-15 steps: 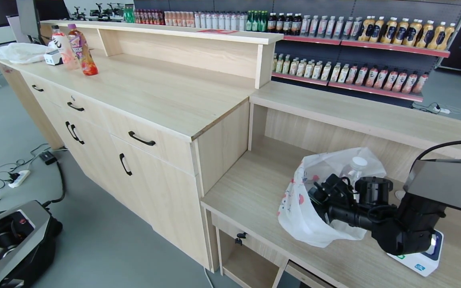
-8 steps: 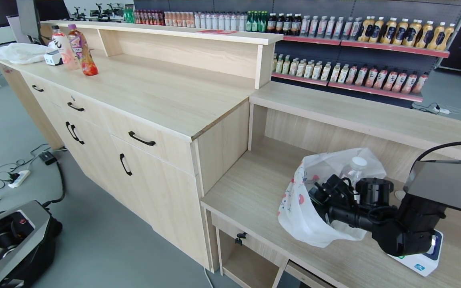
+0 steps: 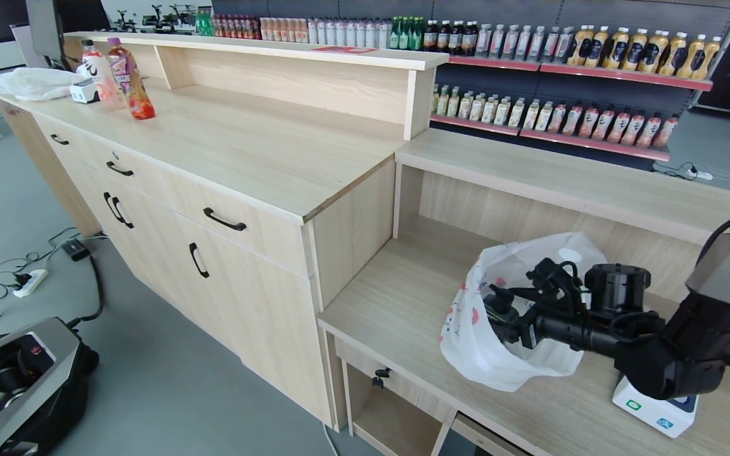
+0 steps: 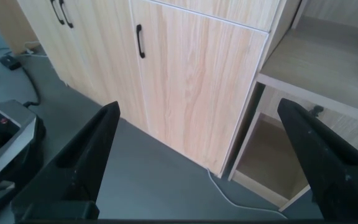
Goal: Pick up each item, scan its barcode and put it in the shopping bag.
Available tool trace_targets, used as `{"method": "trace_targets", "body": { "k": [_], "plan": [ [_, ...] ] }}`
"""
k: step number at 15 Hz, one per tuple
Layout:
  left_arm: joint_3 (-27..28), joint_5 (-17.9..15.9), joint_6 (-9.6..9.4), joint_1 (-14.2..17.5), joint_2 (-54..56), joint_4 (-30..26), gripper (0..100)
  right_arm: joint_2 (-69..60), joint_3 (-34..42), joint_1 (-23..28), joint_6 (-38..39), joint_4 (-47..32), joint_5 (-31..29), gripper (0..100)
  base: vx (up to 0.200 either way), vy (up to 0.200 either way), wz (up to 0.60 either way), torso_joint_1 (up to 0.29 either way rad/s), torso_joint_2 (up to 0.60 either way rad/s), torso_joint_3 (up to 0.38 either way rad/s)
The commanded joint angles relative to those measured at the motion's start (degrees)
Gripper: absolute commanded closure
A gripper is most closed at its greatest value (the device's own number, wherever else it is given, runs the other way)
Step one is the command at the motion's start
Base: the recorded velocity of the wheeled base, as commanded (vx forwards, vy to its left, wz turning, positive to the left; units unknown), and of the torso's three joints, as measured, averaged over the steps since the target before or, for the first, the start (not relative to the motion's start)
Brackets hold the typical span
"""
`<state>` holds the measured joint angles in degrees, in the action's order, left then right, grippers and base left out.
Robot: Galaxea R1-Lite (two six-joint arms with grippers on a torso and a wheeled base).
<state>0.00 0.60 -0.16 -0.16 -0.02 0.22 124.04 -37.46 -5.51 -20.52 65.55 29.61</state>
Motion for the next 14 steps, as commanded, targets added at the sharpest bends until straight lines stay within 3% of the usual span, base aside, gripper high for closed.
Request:
{"method": "trace_targets", "body": {
  "k": [1,4,6,8,10,14],
  "plan": [
    [0.0,0.02,-0.02,-0.02,0.02,0.04,0,-16.11,4.77,0.76,-0.05,-4.82,-0.26,0,0.0,0.0,0.0,0.0,0.0,0.0],
    [0.0,0.02,-0.02,-0.02,0.02,0.04,0,-32.9,12.76,5.16,-1.19,-9.12,-0.26,0,0.0,0.0,0.0,0.0,0.0,0.0],
    [0.0,0.02,-0.02,-0.02,0.02,0.04,0,-41.07,12.76,10.52,-7.96,-18.53,-0.34,0,0.0,0.0,0.0,0.0,0.0,0.0],
    [0.0,0.02,0.07,-0.02,0.02,0.04,0,-46.7,12.32,16.76,-16.13,-26.17,-1.13,0,0.0,0.0,-0.6,0.002,0.0,0.002],
    [0.0,0.02,-0.02,-0.02,0.02,0.04,0,-50.56,10.48,17.73,-13.32,-27.05,-1.66,0,0.0,0.0,-0.6,-0.002,0.0,0.005],
    [0.0,0.02,-0.02,-0.02,0.02,0.04,0,-55.66,4.06,15.0,-2.86,-31.18,-13.88,0,0.0,0.0,-0.6,0.004,0.0,0.004]
  ]
}}
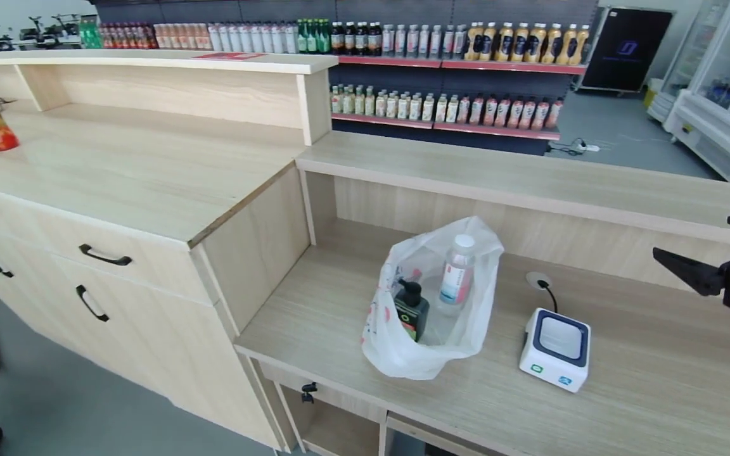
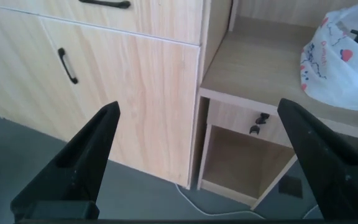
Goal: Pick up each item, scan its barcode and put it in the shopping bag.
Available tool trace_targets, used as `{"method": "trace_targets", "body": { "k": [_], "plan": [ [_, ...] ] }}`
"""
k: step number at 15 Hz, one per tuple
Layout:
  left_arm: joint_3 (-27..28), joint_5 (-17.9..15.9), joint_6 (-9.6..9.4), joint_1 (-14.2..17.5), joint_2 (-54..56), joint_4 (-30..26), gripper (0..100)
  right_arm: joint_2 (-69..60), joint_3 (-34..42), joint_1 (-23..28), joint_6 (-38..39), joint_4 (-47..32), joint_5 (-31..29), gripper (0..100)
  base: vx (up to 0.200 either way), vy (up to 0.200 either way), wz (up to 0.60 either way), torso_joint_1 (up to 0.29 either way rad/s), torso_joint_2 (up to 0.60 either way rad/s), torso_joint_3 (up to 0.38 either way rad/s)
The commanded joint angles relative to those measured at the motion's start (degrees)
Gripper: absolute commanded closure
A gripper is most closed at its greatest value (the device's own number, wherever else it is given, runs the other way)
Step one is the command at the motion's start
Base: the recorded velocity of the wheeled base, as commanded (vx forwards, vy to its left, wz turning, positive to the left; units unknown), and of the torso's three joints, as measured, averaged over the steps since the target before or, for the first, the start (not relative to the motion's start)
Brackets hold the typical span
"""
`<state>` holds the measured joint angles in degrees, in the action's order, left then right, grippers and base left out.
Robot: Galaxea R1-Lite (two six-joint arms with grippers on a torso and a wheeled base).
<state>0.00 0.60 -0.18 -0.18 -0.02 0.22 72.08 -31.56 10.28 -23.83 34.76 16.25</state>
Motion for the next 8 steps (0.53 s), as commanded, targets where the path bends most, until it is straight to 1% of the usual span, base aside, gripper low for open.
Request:
{"method": "trace_targets", "body": {
  "k": [1,4,5,6,8],
  "plan": [
    [0.0,-0.07,0.01,0.01,0.02,0.04,0,-5.11,-3.95,-0.78,1.77,-5.58,-3.68,0,0.0,0.0,-0.6,0.007,0.0,0.002],
    [0.0,0.02,0.01,0.01,0.02,0.04,0,-7.83,-5.26,-0.26,6.69,-13.22,-10.89,0,0.0,0.0,-0.6,0.006,0.0,0.006],
    [0.0,0.02,0.01,0.01,0.02,0.04,0,-9.15,-5.0,0.53,7.13,-15.24,-11.94,0,0.0,0.0,-0.6,0.002,0.0,0.002],
    [0.0,0.02,0.09,0.01,0.02,0.04,0,-11.53,-4.91,1.15,8.28,-19.11,-12.82,0,0.0,0.0,-0.6,0.007,0.0,0.002],
    [0.0,0.02,0.01,0.01,0.02,0.04,0,-14.95,-5.0,1.15,10.65,-25.18,-15.63,0,0.0,0.0,-0.6,0.0,0.0,-0.002]
  ]
}}
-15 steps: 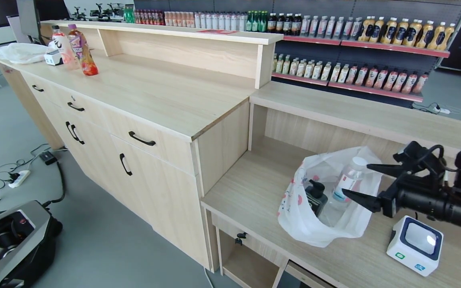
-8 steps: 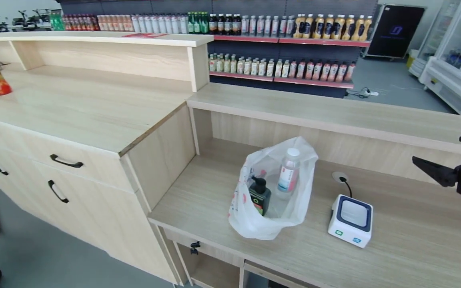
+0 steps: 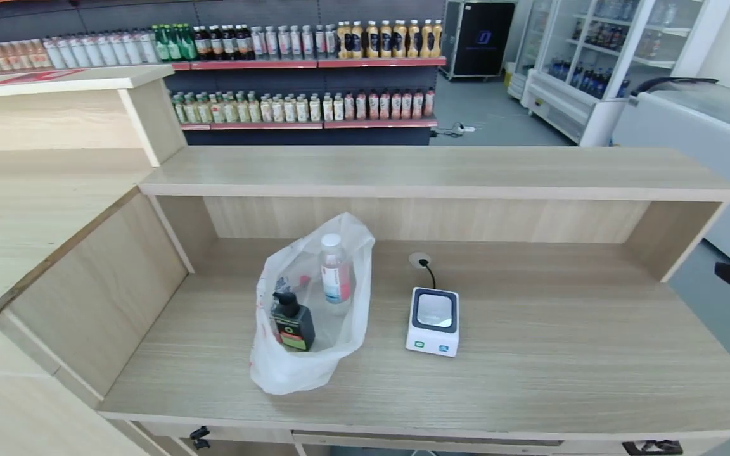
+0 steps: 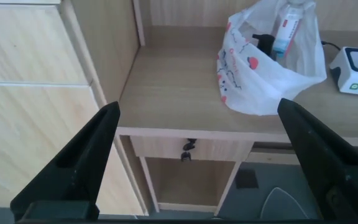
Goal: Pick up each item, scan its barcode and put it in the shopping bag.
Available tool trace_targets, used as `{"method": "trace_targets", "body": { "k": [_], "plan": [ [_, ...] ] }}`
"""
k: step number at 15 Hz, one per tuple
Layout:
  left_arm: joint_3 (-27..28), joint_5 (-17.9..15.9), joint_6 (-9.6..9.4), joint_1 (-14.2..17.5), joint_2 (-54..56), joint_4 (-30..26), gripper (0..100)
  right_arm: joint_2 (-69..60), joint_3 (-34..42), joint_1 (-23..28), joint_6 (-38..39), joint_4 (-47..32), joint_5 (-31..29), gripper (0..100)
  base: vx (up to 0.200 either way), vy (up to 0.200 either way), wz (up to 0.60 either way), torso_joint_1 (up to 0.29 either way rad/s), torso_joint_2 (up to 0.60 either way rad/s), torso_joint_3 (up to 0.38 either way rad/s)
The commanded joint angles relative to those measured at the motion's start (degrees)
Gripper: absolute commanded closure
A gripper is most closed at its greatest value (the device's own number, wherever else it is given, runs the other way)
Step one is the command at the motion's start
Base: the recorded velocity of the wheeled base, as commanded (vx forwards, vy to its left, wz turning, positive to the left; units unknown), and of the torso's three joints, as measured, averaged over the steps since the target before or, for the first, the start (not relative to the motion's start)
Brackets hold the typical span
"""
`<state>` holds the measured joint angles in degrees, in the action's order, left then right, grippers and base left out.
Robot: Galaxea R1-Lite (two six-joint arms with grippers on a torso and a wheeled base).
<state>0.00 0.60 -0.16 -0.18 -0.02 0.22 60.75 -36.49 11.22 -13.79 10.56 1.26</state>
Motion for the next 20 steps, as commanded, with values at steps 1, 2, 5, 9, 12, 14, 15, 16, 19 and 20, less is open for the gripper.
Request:
{"method": "trace_targets", "body": {
  "k": [1,2,5,9,12,14,15,16,19,20],
  "plan": [
    [0.0,0.02,-0.02,0.01,0.02,0.04,0,-5.11,0.1,0.21,1.75,-2.56,-2.05,0,0.0,0.0,-0.6,0.007,0.01,-0.002],
    [0.0,0.02,-0.02,0.01,0.02,0.04,0,-6.78,1.33,0.12,3.15,-3.0,-3.72,0,0.0,0.0,-0.6,0.002,0.01,-0.002],
    [0.0,0.02,-0.02,0.01,0.02,0.04,0,-17.24,14.25,-0.32,10.36,-0.98,-3.98,0,0.0,0.0,0.0,0.0,0.0,0.0],
    [0.0,0.02,-0.02,0.01,0.02,0.04,0,-42.9,36.49,-2.43,12.56,0.78,-3.72,0,0.0,0.0,0.0,0.0,0.0,0.0],
    [0.0,0.02,-0.02,0.01,0.02,0.04,0,-55.12,36.49,-4.27,14.84,-10.73,-4.24,0,0.0,0.0,0.0,0.0,0.0,0.0],
    [0.0,0.02,-0.02,0.01,0.02,0.04,0,-55.12,36.4,-4.36,15.55,-11.0,-4.33,0,0.0,0.0,0.0,0.0,0.0,0.0],
    [0.0,0.02,-0.02,0.01,0.02,0.04,0,-55.12,36.4,-4.36,15.98,-10.91,-4.33,0,0.0,0.0,0.0,0.0,0.0,0.0],
    [0.0,0.02,-0.02,0.01,0.02,0.04,0,-55.12,36.4,-4.36,15.98,-10.91,-4.33,0,0.0,0.0,0.0,0.0,0.0,0.0],
    [0.0,0.02,-0.02,0.01,0.02,0.04,0,-55.12,36.4,-4.36,15.98,-10.91,-4.42,0,0.0,0.0,0.0,0.0,0.0,0.0],
    [0.0,0.02,-0.02,0.01,0.02,0.04,0,-55.12,36.4,-4.36,15.9,-10.91,-4.33,0,0.0,0.0,0.0,0.0,0.0,0.0]
  ]
}}
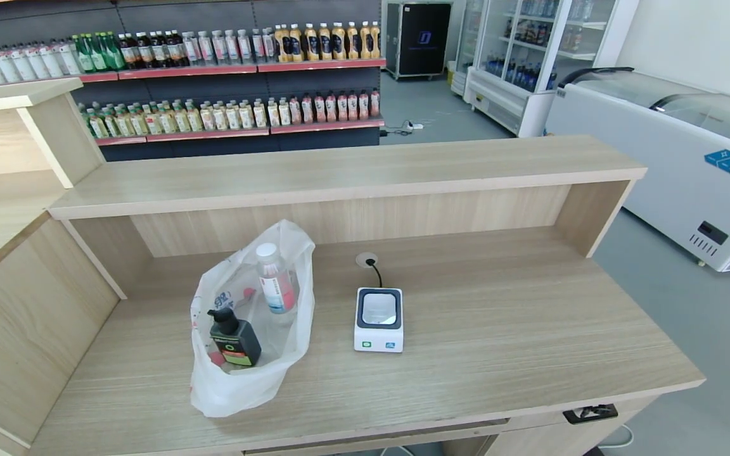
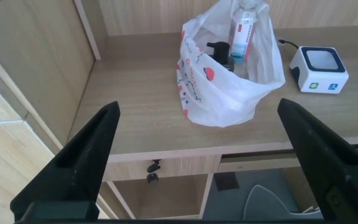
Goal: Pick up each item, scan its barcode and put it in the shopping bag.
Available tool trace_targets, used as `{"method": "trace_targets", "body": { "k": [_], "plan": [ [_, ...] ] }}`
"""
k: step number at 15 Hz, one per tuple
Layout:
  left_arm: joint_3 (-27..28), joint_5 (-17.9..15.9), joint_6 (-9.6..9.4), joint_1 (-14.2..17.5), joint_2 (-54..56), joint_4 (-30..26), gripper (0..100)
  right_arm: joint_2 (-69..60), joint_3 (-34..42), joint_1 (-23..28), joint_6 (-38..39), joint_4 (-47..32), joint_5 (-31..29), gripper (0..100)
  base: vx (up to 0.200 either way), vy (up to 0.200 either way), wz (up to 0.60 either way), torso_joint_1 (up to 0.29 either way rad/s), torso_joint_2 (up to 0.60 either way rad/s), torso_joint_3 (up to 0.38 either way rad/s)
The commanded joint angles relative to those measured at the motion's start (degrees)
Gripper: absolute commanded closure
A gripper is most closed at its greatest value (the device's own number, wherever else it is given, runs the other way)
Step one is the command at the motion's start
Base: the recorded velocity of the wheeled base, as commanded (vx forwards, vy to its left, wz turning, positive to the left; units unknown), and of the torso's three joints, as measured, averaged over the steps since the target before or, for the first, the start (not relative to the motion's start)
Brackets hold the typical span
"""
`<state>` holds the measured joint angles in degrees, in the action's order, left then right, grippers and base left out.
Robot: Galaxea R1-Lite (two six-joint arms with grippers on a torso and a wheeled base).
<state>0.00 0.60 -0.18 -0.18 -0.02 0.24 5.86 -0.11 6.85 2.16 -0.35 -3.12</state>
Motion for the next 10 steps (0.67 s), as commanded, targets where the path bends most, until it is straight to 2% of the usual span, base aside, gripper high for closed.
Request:
{"method": "trace_targets", "body": {
  "k": [1,10],
  "plan": [
    [0.0,0.02,0.01,0.01,0.02,0.02,0,-0.24,0.02,0.0,-0.14,0.0,0.04,0,0.0,0.0,0.0,0.0,0.0,0.0],
    [0.0,0.02,0.01,0.01,0.02,0.02,0,-0.24,0.02,0.0,-0.4,-0.09,0.04,0,0.0,0.0,0.0,0.0,0.0,0.0]
  ]
}}
